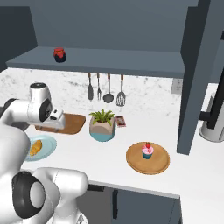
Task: From the different types of pastries on the counter, select a croissant and place it on the cutting board. Then retrieve a jar of jam from the cabinet and place it alongside the croissant on the cutting board.
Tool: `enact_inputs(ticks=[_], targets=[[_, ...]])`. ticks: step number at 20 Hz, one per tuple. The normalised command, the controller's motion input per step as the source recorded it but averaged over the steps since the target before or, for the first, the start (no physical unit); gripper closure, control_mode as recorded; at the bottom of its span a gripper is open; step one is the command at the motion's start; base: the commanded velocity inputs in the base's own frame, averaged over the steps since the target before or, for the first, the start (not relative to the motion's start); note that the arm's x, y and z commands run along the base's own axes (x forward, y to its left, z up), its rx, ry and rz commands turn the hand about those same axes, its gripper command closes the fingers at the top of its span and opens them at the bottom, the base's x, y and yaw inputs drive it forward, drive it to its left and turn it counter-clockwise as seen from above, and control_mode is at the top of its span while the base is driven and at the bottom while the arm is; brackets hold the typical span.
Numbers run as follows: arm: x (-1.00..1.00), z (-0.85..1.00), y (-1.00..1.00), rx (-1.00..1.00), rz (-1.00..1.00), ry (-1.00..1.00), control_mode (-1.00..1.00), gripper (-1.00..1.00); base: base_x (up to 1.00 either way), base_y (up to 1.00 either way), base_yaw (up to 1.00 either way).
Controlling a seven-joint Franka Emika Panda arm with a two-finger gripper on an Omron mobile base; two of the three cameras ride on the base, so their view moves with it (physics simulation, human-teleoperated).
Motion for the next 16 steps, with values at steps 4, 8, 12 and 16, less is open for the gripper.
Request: enact_inputs(ticks=[4,8,12,16], targets=[[0.00,-0.14,0.50,0.07,0.00,0.23,-1.00,-1.00,0.00,0.00,0.00],[0.00,-0.22,0.55,0.00,0.07,0.07,-1.00,-1.00,0.00,0.00,0.00],[0.00,-0.48,0.51,0.00,0.09,0.00,-1.00,-1.00,0.00,0.00,0.00],[0.00,-0.41,0.21,0.00,0.11,-0.01,-1.00,-1.00,0.00,0.00,0.00]])
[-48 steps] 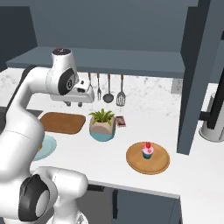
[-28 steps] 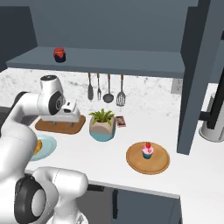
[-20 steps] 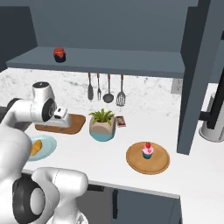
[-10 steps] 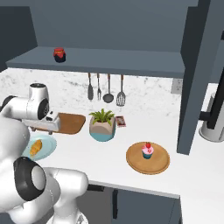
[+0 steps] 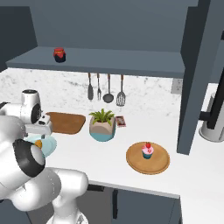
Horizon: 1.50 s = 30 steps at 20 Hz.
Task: From the different types of pastries on the counter, select a croissant and place it on the cutting board. Then retrieve a jar of jam from the cabinet and place it alongside the croissant on the cutting board.
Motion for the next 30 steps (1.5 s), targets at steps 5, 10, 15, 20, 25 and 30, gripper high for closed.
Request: enact_inputs(ticks=[5,10,15,20,25,30], targets=[[0.10,-0.05,0.03,0.00,0.05,-0.02,-1.00,-1.00,0.00,0.00,0.00],[0.00,-0.23,0.21,0.00,0.08,-0.05,-1.00,-1.00,0.00,0.00,0.00],[0.02,-0.20,0.10,0.00,0.10,-0.12,-1.00,-1.00,0.00,0.00,0.00],[0.00,-0.13,0.00,0.00,0.06,-0.08,-1.00,-1.00,0.00,0.00,0.00],[0.04,-0.26,0.00,0.00,0.04,-0.01,-1.00,-1.00,0.00,0.00,0.00],[0.14,-0.23,0.00,0.00,0.02,0.00,-1.00,-1.00,0.00,0.00,0.00]])
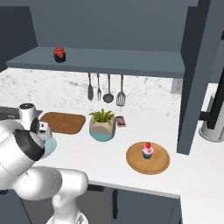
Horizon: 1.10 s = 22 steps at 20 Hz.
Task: From the different types of pastries on the counter, select a croissant and place it on the cutting board. Then retrieve a jar of jam from the cabinet and place it alongside the croissant on the cutting board.
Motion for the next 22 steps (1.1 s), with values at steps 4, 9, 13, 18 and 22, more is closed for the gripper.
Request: enact_inputs(ticks=[4,9,13,18,22], targets=[[0.01,-0.21,0.13,-0.01,0.01,-0.05,-1.00,-1.00,0.00,0.00,0.00],[0.05,-0.24,0.18,-0.01,0.00,-0.05,-1.00,-1.00,0.00,0.00,0.00],[0.25,-0.35,0.00,0.00,0.00,-0.06,-1.00,1.00,0.00,0.00,0.00],[0.12,-0.07,0.00,0.00,0.00,-0.04,-1.00,1.00,0.00,0.00,0.00],[0.00,0.86,0.03,0.00,-0.01,-0.24,-1.00,1.00,0.00,0.00,0.00]])
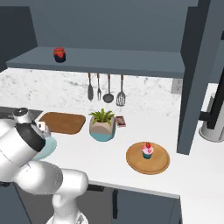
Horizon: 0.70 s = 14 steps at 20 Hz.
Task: From the different types of pastries on the counter, select a croissant and place it on the cutting board. Then retrieve a jar of jam from the cabinet and place it alongside the croissant on the cutting board.
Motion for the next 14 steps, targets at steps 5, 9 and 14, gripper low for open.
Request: enact_inputs(ticks=[5,9,14], targets=[[0.52,0.78,0.02,0.00,0.00,-0.15,-1.00,1.00,0.00,0.00,0.00],[1.00,0.13,0.00,0.03,0.06,0.01,-1.00,1.00,0.00,0.00,0.00],[0.43,-0.05,0.46,-0.06,0.17,0.01,-1.00,1.00,0.00,0.00,0.00]])
